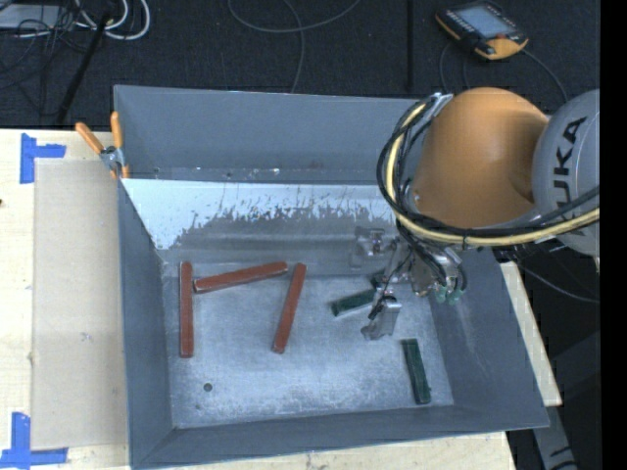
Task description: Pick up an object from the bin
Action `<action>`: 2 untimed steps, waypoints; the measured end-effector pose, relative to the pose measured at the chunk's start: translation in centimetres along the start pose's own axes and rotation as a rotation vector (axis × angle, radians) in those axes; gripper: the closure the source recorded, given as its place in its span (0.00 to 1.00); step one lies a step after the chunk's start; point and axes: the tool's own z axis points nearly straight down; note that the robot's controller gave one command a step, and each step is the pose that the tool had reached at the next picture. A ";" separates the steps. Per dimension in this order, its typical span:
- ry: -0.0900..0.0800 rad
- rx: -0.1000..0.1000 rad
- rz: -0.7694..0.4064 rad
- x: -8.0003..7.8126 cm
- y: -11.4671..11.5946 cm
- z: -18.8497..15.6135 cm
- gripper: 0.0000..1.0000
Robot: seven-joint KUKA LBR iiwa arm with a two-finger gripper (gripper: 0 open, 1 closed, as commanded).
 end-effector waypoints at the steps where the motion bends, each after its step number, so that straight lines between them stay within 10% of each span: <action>1: 0.000 0.000 0.000 0.0 0.0 0.0 0.00; 2: -0.005 0.000 0.074 -0.3 2.1 4.5 0.00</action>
Offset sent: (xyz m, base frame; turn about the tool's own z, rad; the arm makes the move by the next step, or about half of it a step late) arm 0.0058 0.0613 -0.1365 0.2110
